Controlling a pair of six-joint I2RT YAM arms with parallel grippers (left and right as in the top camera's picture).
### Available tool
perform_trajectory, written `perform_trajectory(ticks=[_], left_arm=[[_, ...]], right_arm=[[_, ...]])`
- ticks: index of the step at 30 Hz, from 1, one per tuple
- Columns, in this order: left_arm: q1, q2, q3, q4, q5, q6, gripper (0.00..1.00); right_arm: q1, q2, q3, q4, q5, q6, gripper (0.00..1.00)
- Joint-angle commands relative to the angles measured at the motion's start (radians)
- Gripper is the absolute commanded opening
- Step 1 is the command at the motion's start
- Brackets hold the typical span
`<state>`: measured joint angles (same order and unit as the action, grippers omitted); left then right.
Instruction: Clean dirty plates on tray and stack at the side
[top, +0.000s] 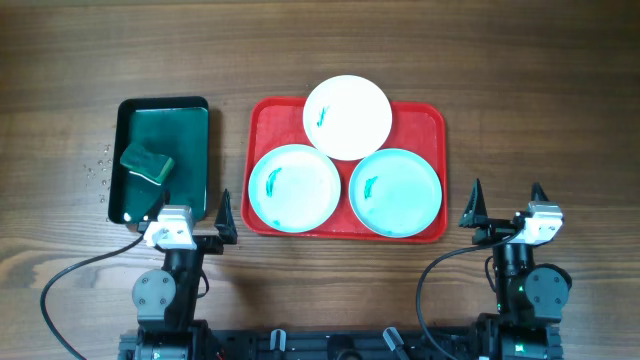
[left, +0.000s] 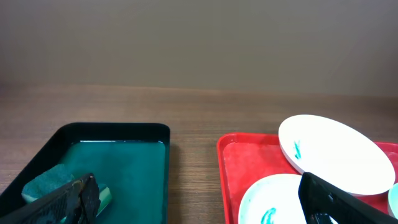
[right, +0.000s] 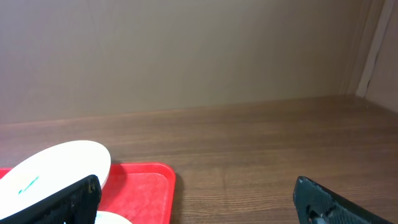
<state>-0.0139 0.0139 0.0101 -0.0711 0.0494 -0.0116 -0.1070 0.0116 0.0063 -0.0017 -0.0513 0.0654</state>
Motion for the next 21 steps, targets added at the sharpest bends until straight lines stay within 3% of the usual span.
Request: perform_trajectory(ticks=[1, 3, 4, 5, 7, 9, 12, 14, 15, 16, 18, 21], left_arm=[[-0.005, -0.007, -0.004, -0.005, -0.003, 0.016, 1.00], [-0.005, -0.007, -0.004, 0.002, 0.047, -0.030, 1.00], [-0.008, -0.007, -0.004, 0.020, 0.190, -0.151, 1.00], [-0.014, -0.007, -0.004, 0.036, 0.433, -0.333, 1.00], [-0.026, -0.007, -0.004, 0.047, 0.839, -0.576, 1.00], [-0.031, -0.007, -0.004, 0.118, 0.950, -0.639, 1.00], [-0.031, -0.007, -0.004, 0.364, 0.956, -0.749, 1.00], [-0.027, -0.007, 0.007, 0.709, 0.907, -0.795, 1.00], [-0.023, -0.007, 0.026, 0.749, 0.862, -0.798, 1.00], [-0.018, -0.005, 0.064, 0.730, 0.805, -0.792, 1.00], [0.007, 0.024, 0.178, 0.558, 0.740, -0.671, 1.00], [0.056, 0.176, 0.439, 0.043, 0.637, -0.407, 1.00]], right_arm=[[-0.005, -0.004, -0.001, 0.002, -0.009, -0.010, 1.00], [-0.005, -0.004, -0.001, 0.002, -0.008, -0.010, 1.00], [-0.005, -0.004, -0.001, 0.002, -0.009, -0.010, 1.00], [-0.005, -0.004, -0.001, 0.002, -0.008, -0.010, 1.00], [-0.005, -0.004, -0.001, 0.002, -0.008, -0.010, 1.00], [-0.005, -0.004, -0.001, 0.002, -0.009, -0.010, 1.00], [-0.005, -0.004, -0.001, 0.002, -0.009, -0.010, 1.00], [-0.005, -0.004, -0.001, 0.002, -0.008, -0.010, 1.00], [-0.005, -0.004, -0.001, 0.002, -0.009, -0.010, 1.00], [-0.005, -0.004, -0.001, 0.002, -0.008, -0.010, 1.00], [-0.005, -0.004, -0.001, 0.002, -0.008, -0.010, 1.00], [-0.005, -0.001, -0.001, 0.003, -0.009, -0.010, 1.00]])
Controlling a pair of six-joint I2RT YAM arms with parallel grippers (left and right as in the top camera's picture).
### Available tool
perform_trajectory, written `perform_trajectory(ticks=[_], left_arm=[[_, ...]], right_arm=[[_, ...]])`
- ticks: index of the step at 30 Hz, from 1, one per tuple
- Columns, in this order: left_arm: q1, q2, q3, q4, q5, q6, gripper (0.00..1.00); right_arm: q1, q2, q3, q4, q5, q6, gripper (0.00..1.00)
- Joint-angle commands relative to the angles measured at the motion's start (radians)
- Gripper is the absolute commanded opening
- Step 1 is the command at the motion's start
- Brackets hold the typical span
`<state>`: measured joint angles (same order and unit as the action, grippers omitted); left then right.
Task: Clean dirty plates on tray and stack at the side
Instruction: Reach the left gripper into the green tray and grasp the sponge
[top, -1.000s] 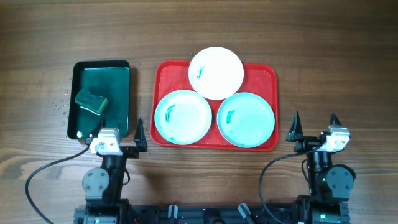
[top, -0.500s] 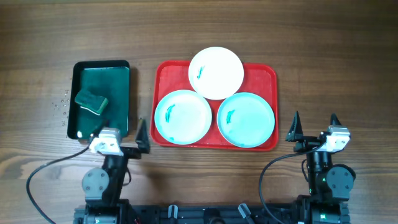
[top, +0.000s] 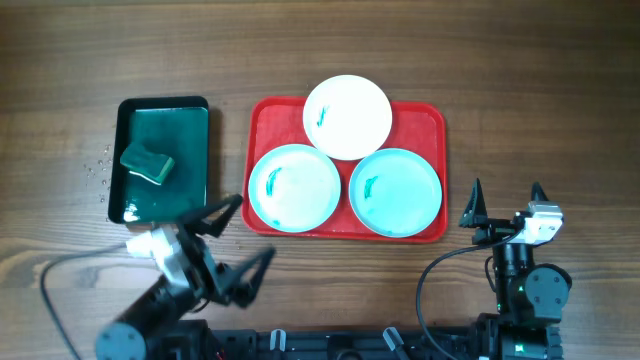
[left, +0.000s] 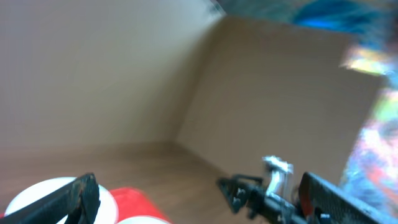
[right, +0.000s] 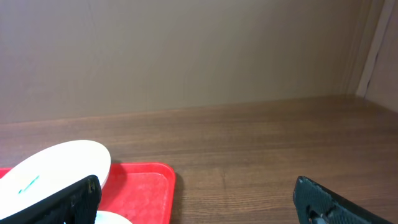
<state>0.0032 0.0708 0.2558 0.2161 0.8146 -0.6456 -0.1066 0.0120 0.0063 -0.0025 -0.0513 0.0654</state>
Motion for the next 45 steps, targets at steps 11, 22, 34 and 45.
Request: perform_trajectory(ticks=[11, 22, 34, 45], left_arm=[[0.067, 0.873, 0.777, -1.128, -0.479, 0.254, 1.00], [0.128, 1.450, 0.960, -1.056, -1.070, -0.070, 1.00], [0.304, 1.790, 0.960, -0.911, -0.896, -0.069, 1.00], [0.302, 1.833, 0.952, -0.912, -0.745, -0.066, 0.24]], right_arm=[[-0.005, -0.001, -0.001, 0.003, -0.009, -0.010, 1.00], [-0.005, -0.001, -0.001, 0.003, -0.009, -0.010, 1.00], [-0.005, -0.001, -0.001, 0.003, -0.009, -0.010, 1.00], [-0.005, -0.001, -0.001, 0.003, -0.009, -0.010, 1.00]])
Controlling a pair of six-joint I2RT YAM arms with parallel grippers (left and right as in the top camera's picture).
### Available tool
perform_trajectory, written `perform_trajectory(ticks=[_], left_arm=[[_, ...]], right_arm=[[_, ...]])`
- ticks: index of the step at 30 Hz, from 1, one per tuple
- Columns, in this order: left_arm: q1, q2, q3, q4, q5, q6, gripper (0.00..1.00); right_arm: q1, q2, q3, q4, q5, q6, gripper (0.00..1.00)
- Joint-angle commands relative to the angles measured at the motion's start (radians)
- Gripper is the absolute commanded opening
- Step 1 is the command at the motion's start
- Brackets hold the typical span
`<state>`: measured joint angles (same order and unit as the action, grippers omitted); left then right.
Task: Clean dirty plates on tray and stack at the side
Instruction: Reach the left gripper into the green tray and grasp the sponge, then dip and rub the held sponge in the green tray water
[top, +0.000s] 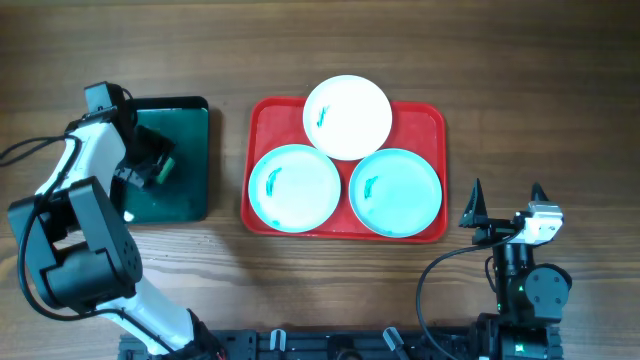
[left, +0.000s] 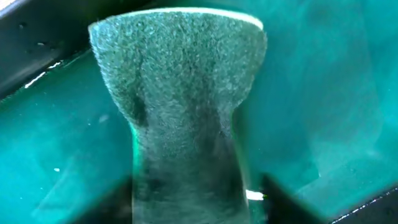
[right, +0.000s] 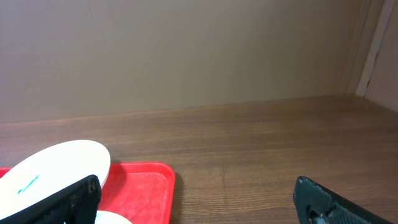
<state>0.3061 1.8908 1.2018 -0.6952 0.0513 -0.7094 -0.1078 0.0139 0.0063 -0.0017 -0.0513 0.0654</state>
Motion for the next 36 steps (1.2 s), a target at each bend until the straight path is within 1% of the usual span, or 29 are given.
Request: perform_trajectory(ticks=[1, 2, 4, 6, 7, 8, 10, 17, 20, 21, 22, 23, 25, 26, 27, 28, 29, 30, 31, 32, 34, 35, 36], left_arm=[[-0.001, 0.013, 0.006, -0.002, 0.019, -0.002, 0.08], [-0.001, 0.013, 0.006, -0.003, 0.018, -0.002, 0.04], [-0.001, 0.013, 0.006, -0.003, -0.010, -0.002, 0.05], [-0.001, 0.013, 0.006, 0.007, -0.074, -0.002, 0.56], [-0.001, 0.013, 0.006, 0.019, -0.114, -0.003, 0.97], [-0.001, 0.013, 0.006, 0.032, -0.149, -0.003, 1.00], [0.000, 0.014, 0.006, 0.064, -0.181, -0.002, 1.00], [0.000, 0.049, 0.006, 0.155, -0.175, -0.003, 0.99], [0.000, 0.097, 0.006, 0.157, -0.172, -0.002, 0.94], [0.000, 0.108, 0.006, 0.156, -0.172, -0.002, 0.90], [0.000, 0.121, 0.006, 0.155, -0.172, -0.002, 0.78], [0.000, 0.128, 0.006, 0.153, -0.172, -0.002, 0.59], [0.000, 0.127, 0.006, 0.150, -0.172, -0.002, 0.31], [0.000, 0.127, 0.006, 0.143, -0.172, -0.002, 0.04], [0.000, 0.127, 0.006, 0.129, -0.172, -0.002, 0.04], [0.000, 0.127, 0.006, 0.113, -0.172, -0.002, 0.04], [0.000, 0.127, 0.006, 0.102, -0.172, -0.002, 0.06], [0.000, 0.127, 0.006, 0.085, -0.172, -0.003, 0.30], [0.000, 0.127, 0.006, 0.064, -0.167, -0.003, 0.93], [0.000, 0.127, 0.006, 0.046, -0.151, -0.002, 1.00], [0.000, 0.127, 0.006, 0.011, -0.074, -0.002, 1.00], [0.000, 0.127, 0.006, -0.006, -0.010, -0.002, 1.00], [0.000, 0.127, 0.006, -0.014, 0.023, -0.002, 0.97]], right_arm=[[-0.004, -0.003, -0.001, 0.003, -0.009, -0.010, 1.00], [-0.004, -0.003, -0.001, 0.003, -0.009, -0.010, 1.00], [-0.004, -0.003, -0.001, 0.003, -0.009, -0.010, 0.99], [-0.004, -0.003, -0.001, 0.003, -0.008, -0.010, 1.00], [-0.004, -0.003, -0.001, 0.003, -0.009, -0.010, 1.00], [-0.004, -0.003, -0.001, 0.003, -0.009, -0.010, 1.00], [-0.004, -0.003, -0.001, 0.003, -0.009, -0.010, 1.00], [-0.004, -0.003, -0.001, 0.003, -0.009, -0.010, 1.00], [-0.004, -0.003, -0.001, 0.003, -0.009, -0.010, 1.00], [-0.004, -0.003, -0.001, 0.003, -0.009, -0.010, 1.00], [-0.004, -0.003, -0.001, 0.003, -0.009, -0.010, 0.99], [-0.004, -0.003, -0.001, 0.003, -0.009, -0.010, 1.00], [-0.004, -0.003, -0.001, 0.003, -0.009, -0.010, 1.00], [-0.004, -0.003, -0.001, 0.003, -0.009, -0.010, 1.00], [-0.004, -0.003, -0.001, 0.002, -0.009, -0.010, 0.99], [-0.004, -0.003, -0.001, 0.003, -0.009, -0.010, 1.00], [-0.004, -0.003, -0.001, 0.002, -0.009, -0.010, 1.00], [-0.004, -0.003, -0.001, 0.003, -0.009, -0.010, 1.00], [-0.004, -0.003, -0.001, 0.003, -0.009, -0.010, 1.00], [-0.004, -0.003, -0.001, 0.003, -0.009, -0.010, 1.00], [-0.004, -0.003, -0.001, 0.003, -0.009, -0.010, 1.00], [-0.004, -0.003, -0.001, 0.003, -0.009, -0.010, 1.00], [-0.004, -0.003, -0.001, 0.003, -0.009, -0.010, 1.00]])
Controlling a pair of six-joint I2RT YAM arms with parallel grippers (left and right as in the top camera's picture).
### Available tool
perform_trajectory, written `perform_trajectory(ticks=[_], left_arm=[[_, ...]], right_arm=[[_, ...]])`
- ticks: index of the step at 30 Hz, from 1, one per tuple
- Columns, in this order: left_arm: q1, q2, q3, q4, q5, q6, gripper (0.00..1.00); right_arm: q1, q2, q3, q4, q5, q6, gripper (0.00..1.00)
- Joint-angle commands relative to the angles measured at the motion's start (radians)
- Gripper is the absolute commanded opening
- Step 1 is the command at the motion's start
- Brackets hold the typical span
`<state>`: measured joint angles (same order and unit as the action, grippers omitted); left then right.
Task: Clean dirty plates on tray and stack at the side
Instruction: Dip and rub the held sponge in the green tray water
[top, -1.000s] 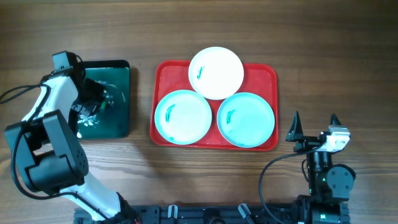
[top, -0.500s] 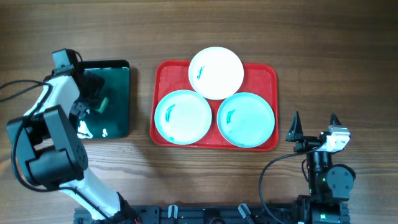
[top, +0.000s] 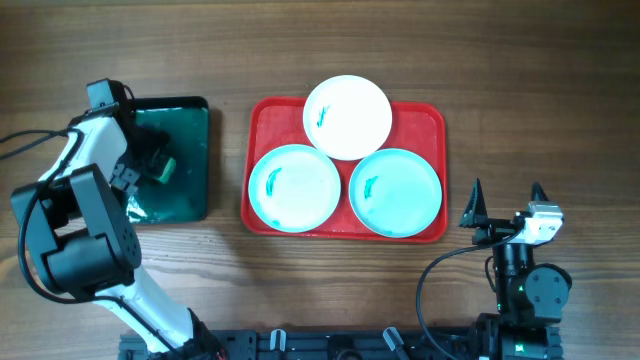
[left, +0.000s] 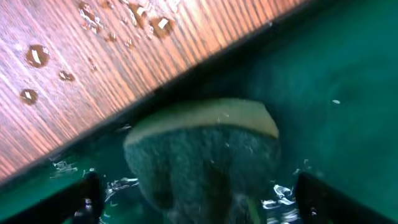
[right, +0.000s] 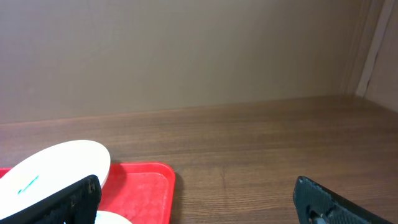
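Note:
Three smeared plates lie on the red tray: a white plate at the back, a light blue plate front left and another front right. The green sponge sits in green water in the black tray at the left. My left gripper is down in that tray, open, one finger on each side of the sponge and apart from it. My right gripper rests open at the table's front right, holding nothing.
Water drops lie on the wooden table just outside the black tray's left wall. The red tray's near right corner shows in the right wrist view, with bare wood beyond it.
My left gripper was shut on the sponge, pinching its middle into a waist. Now its fingers stand wide apart and the sponge has its full shape in the water. The right arm has not moved.
Both arms rested at the front edge with the sponge lying in the black tray. Then the left arm had swung away from its rest. Later its gripper was squeezing the sponge in the tray's water, and now it is open around it.

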<state>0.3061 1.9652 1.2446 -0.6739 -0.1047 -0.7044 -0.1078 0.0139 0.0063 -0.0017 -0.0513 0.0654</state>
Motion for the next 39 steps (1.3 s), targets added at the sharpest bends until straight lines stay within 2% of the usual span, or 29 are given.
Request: perform_trajectory(ticks=[1, 2, 4, 6, 7, 10, 11, 12, 16, 17, 18, 20, 21, 22, 25, 26, 27, 29, 33, 35, 36, 37, 39], left_arm=[[0.000, 0.053, -0.036, -0.043, 0.216, -0.007, 0.86], [0.000, 0.053, -0.036, -0.048, 0.239, -0.007, 0.79], [0.000, 0.053, -0.036, -0.058, 0.253, -0.007, 0.39], [0.000, 0.053, -0.036, -0.061, 0.253, -0.007, 0.09], [0.000, 0.053, -0.036, -0.061, 0.253, -0.008, 0.04], [0.000, 0.053, -0.036, -0.060, 0.253, -0.007, 0.05], [0.000, 0.053, -0.036, -0.060, 0.253, -0.007, 0.46], [0.000, 0.053, -0.036, -0.061, 0.253, -0.007, 1.00], [0.000, 0.053, -0.036, -0.084, 0.254, -0.007, 1.00], [0.000, 0.053, -0.036, -0.096, 0.255, -0.007, 0.96], [0.000, 0.053, -0.036, -0.103, 0.255, -0.007, 0.81], [0.000, 0.053, -0.036, -0.117, 0.255, -0.008, 0.39], [0.000, 0.053, -0.036, -0.124, 0.260, -0.008, 0.11], [0.000, 0.053, -0.036, -0.125, 0.266, -0.007, 0.04], [0.000, 0.053, -0.036, -0.119, 0.265, -0.007, 0.07], [0.000, 0.053, -0.036, -0.101, 0.261, -0.007, 0.43], [0.000, 0.053, -0.036, -0.086, 0.249, -0.007, 1.00], [0.000, 0.053, -0.036, -0.060, 0.200, -0.007, 1.00], [0.000, 0.053, -0.036, 0.009, 0.009, -0.007, 1.00], [0.000, 0.053, -0.036, 0.045, -0.020, -0.008, 1.00], [0.000, 0.053, -0.036, 0.056, -0.020, -0.008, 0.97], [0.000, 0.053, -0.036, 0.067, -0.020, -0.008, 0.82], [0.000, 0.053, -0.037, 0.077, -0.020, -0.008, 0.37]], right_arm=[[-0.004, -0.003, -0.001, 0.003, -0.009, -0.010, 1.00], [-0.004, -0.003, -0.001, 0.003, -0.009, -0.010, 1.00], [-0.004, -0.003, -0.001, 0.003, -0.009, -0.010, 1.00], [-0.004, -0.003, -0.001, 0.003, -0.009, -0.010, 1.00], [-0.004, -0.003, -0.001, 0.003, -0.009, -0.010, 1.00], [-0.004, -0.003, -0.001, 0.003, -0.009, -0.010, 1.00], [-0.004, -0.003, -0.001, 0.003, -0.009, -0.010, 1.00], [-0.004, -0.003, -0.001, 0.003, -0.009, -0.010, 1.00], [-0.004, -0.003, -0.001, 0.003, -0.009, -0.010, 1.00], [-0.004, -0.003, -0.001, 0.003, -0.009, -0.010, 0.99], [-0.004, -0.003, -0.001, 0.003, -0.009, -0.010, 1.00], [-0.004, -0.003, -0.001, 0.003, -0.009, -0.010, 1.00], [-0.004, -0.003, -0.001, 0.003, -0.009, -0.010, 1.00], [-0.004, -0.003, -0.001, 0.003, -0.009, -0.010, 1.00], [-0.004, -0.003, -0.001, 0.003, -0.009, -0.010, 1.00], [-0.004, -0.003, -0.001, 0.003, -0.009, -0.010, 1.00], [-0.004, -0.003, -0.001, 0.003, -0.009, -0.010, 1.00], [-0.004, -0.003, -0.001, 0.003, -0.009, -0.010, 0.99], [-0.004, -0.003, -0.001, 0.003, -0.009, -0.010, 1.00], [-0.004, -0.003, -0.001, 0.003, -0.009, -0.010, 0.99], [-0.004, -0.003, -0.001, 0.003, -0.009, -0.010, 1.00], [-0.004, -0.003, -0.001, 0.003, -0.009, -0.011, 1.00], [-0.004, -0.003, -0.001, 0.003, -0.009, -0.010, 1.00]])
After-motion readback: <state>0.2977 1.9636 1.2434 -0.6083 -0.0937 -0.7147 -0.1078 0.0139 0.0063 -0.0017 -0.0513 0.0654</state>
